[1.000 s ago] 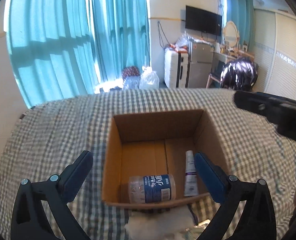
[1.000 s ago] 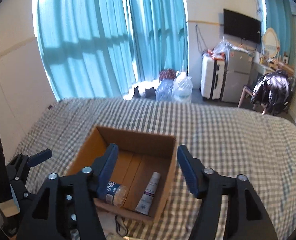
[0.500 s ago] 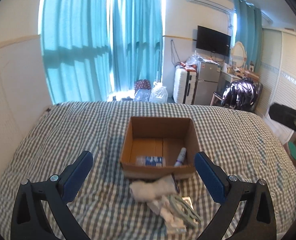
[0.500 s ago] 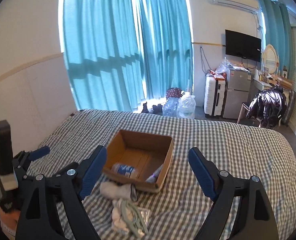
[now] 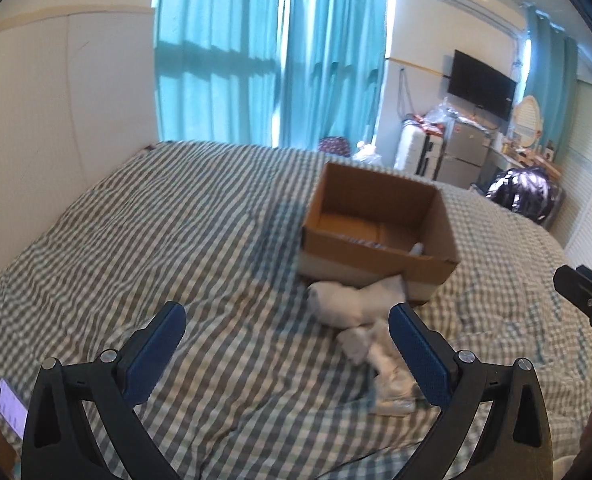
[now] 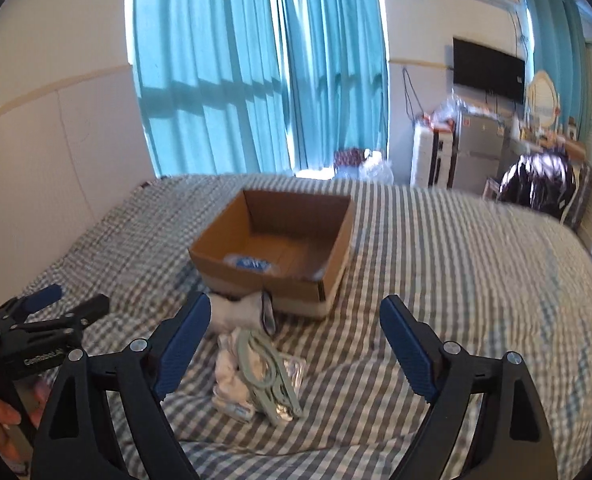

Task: Organize objects
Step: 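Open both grippers to drop the bottle and tube into the box, then grasp the lace cloth with the left gripper while the right grasps the green clip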

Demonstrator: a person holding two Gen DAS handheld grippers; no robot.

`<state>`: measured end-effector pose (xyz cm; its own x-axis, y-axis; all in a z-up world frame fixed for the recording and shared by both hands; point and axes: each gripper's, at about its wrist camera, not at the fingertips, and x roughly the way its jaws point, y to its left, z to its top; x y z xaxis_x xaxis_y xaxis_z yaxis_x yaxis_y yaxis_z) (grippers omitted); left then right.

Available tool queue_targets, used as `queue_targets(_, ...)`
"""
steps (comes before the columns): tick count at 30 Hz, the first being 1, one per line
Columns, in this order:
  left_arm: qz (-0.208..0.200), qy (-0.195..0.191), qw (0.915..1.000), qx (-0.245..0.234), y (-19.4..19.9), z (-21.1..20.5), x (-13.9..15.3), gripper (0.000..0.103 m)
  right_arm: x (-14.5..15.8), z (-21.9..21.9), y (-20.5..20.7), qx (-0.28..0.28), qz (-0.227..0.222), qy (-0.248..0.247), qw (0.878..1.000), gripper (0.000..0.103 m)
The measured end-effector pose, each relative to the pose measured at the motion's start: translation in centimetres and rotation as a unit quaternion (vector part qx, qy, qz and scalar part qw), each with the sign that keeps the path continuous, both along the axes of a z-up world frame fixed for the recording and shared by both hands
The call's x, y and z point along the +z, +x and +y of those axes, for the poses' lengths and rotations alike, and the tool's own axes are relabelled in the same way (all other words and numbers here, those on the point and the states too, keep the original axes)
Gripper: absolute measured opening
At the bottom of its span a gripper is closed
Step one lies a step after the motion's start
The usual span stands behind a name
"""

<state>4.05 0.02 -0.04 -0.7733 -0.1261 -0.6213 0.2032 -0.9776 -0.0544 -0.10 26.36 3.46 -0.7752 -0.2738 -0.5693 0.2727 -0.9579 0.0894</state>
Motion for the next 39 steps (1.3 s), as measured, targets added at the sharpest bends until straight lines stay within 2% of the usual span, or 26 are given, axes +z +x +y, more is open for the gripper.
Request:
queue_targets(3,-0.015,-0.001,0.9999,-0.006,0.0,0.2,-2.0,0.103,-2.2,-0.4,-1.4,-0.004,-0.026,-0.003,1.000,0.087)
queue_targets(8,-0.043,-0.038,0.9983,-0.003,-0.6,1.0,-5.7,0.103,-6.0,-2.1,-3.1,0.001,-0.053,0.029,0.998,0.087)
queue_targets(15,-0.087,-0.053,0.9944,-0.027,-2.4,2.3,-10.5,0.103,-11.4,-3.8,-5.0,0.022,-0.115,0.047,0.992,0.087)
queue_targets(19,-0.102,-0.068,0.9916,-0.041,-2.7,2.9,-11.9,0.103,-14.0,-4.7,-6.2,0.037,-0.155,0.041,0.986,0.087)
queue_targets(25,-0.114,-0.067,0.9902,-0.047,-2.6,2.9,-12.9,0.103,-15.3,-5.6,-8.2,0.042,-0.185,0.029,0.981,0.085)
queue_targets(27,-0.116,-0.061,0.9902,-0.047,-2.6,2.8,-12.9,0.103,-16.1,-5.9,-8.7,0.048,-0.198,0.023,0.979,0.075)
queue_targets(29,-0.118,-0.054,0.9903,-0.048,-2.5,2.8,-13.0,0.103,-16.9,-6.1,-9.0,0.055,-0.213,0.020,0.975,0.058)
queue_targets(30,-0.119,-0.052,0.9905,-0.047,-2.5,2.8,-13.0,0.103,-17.2,-6.1,-9.0,0.057,-0.217,0.020,0.974,0.055)
queue_targets(31,-0.119,-0.050,0.9905,-0.047,-2.5,2.8,-13.0,0.103,-17.1,-6.0,-8.8,0.057,-0.217,0.019,0.974,0.042)
queue_targets(32,-0.120,-0.050,0.9904,-0.047,-2.5,2.8,-13.1,0.103,-16.9,-5.9,-8.6,0.059,-0.215,0.014,0.975,0.026)
queue_targets(35,-0.123,-0.050,0.9900,-0.046,-2.3,3.2,-12.9,0.103,-15.8,-5.2,-7.8,0.059,-0.201,0.002,0.978,0.015)
queue_targets(39,-0.117,-0.044,0.9908,-0.052,-2.1,4.2,-11.9,0.103,-13.8,-3.8,-6.8,0.051,-0.181,-0.014,0.982,0.013)
